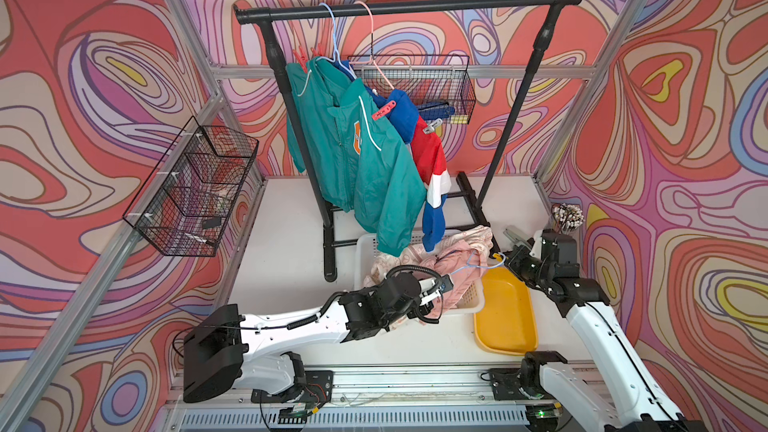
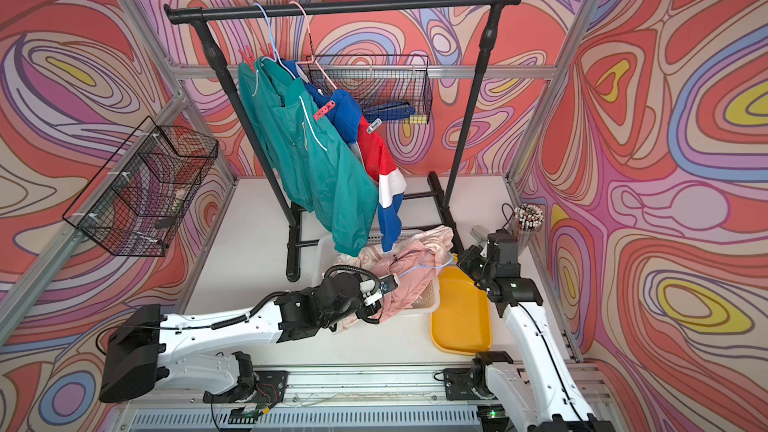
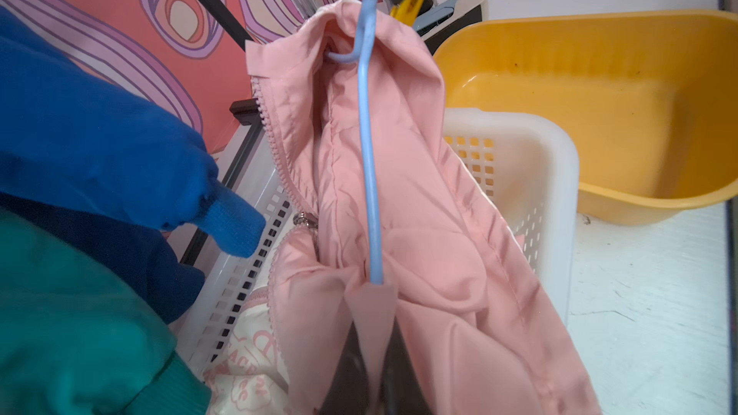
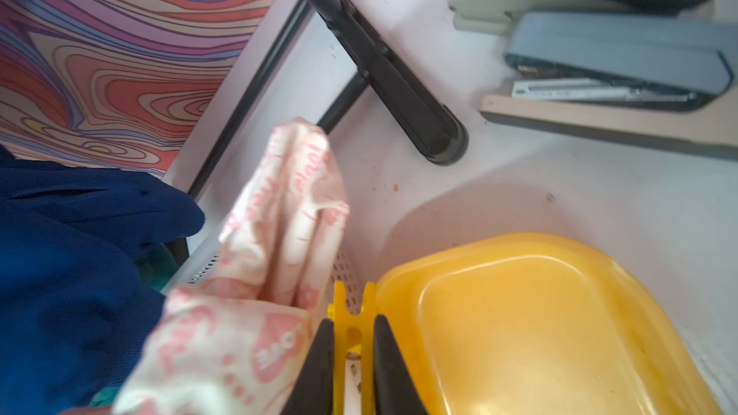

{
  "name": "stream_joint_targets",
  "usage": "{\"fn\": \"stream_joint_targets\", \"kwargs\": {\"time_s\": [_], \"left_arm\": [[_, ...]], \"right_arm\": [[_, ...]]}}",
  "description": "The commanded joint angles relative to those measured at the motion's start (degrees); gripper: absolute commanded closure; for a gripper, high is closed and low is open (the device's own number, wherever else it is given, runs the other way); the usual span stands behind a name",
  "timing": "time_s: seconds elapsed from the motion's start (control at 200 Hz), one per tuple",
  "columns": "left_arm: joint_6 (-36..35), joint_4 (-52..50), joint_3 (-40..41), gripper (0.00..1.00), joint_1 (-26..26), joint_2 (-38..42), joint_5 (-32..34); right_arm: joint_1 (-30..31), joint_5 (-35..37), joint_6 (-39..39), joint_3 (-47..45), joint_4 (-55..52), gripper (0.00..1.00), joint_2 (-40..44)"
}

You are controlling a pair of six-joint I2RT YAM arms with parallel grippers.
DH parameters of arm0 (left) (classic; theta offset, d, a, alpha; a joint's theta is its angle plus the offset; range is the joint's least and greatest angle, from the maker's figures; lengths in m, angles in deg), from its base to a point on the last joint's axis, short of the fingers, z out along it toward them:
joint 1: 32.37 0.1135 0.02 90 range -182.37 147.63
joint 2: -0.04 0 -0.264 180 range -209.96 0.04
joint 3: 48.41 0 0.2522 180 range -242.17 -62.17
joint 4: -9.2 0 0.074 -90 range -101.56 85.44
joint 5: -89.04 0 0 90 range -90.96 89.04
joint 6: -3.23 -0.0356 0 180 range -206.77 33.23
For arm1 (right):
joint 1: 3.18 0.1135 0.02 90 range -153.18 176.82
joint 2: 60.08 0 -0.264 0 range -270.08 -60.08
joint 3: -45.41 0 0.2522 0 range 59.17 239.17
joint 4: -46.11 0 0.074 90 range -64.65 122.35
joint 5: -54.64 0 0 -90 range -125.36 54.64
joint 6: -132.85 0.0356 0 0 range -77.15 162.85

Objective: Remove the clothespins securing jackets to the hanger
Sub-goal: Remove the clothespin from the hanger, then move the storage box to the center of the board, then place the clothespin in the storage box.

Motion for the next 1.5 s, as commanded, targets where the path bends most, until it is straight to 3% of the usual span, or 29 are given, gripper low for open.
{"fn": "stream_joint_targets", "kwargs": {"time_s": [0.0,0.175,0.616,1.022,1.262,1.407,1.497], "left_arm": [[6.8,-7.3,-2.7,1.00,0.4,3.0,0.6],[10.9,-11.7,-5.2,1.00,0.5,5.6,0.2],[12.0,-14.6,-6.3,1.00,0.6,7.6,0.5],[13.9,-9.8,-1.8,1.00,2.9,9.3,-4.3],[14.6,-5.8,0.9,1.00,3.5,11.2,-5.5],[16.8,-9.1,-1.3,1.00,4.3,10.9,-6.1],[17.8,-10.0,-2.0,1.00,5.1,10.1,-7.2]], "right_arm": [[0.1,0.8,2.1,-3.1,0.5,1.00,1.2],[0.0,3.7,2.6,-5.4,2.8,1.00,-0.7],[0.0,9.8,2.9,-3.0,16.6,1.00,-22.6],[0.0,13.0,0.3,8.9,12.4,1.00,-33.3],[0.1,12.6,-0.2,8.9,7.7,0.45,-20.7],[1.7,11.0,-4.1,6.1,10.3,0.30,-13.3],[2.6,11.1,-6.8,7.7,7.5,0.29,-11.9]]}}
